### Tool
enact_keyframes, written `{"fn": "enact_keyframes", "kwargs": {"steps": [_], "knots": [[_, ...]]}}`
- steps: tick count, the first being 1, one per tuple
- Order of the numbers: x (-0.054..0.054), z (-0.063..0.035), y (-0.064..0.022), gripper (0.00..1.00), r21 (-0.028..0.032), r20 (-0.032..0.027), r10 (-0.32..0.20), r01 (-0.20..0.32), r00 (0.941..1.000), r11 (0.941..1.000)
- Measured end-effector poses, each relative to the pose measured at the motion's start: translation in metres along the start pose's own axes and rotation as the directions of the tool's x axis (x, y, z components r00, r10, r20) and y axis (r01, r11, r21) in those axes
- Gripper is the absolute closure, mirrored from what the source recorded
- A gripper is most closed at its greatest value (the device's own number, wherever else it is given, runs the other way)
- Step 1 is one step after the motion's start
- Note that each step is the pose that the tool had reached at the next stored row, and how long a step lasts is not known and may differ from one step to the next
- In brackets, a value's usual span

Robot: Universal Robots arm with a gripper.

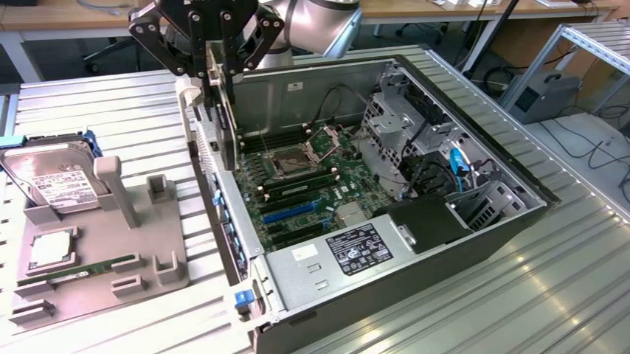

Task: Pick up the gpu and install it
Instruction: 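Pick up the gpu and move the gpu toward the slot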

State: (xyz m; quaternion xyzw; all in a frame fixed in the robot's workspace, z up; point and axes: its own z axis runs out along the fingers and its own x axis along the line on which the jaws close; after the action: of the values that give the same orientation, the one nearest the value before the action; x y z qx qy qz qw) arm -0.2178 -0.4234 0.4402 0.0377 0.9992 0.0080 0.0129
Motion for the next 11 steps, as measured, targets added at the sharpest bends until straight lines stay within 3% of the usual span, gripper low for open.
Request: {"fn": "enact_keyframes", "kwargs": {"steps": [11], "knots": [[-0.012, 0.0021, 0.0009, 0.73, 0.0032, -0.0010, 0.000, 0.000, 1.0000, 1.0000]]}}
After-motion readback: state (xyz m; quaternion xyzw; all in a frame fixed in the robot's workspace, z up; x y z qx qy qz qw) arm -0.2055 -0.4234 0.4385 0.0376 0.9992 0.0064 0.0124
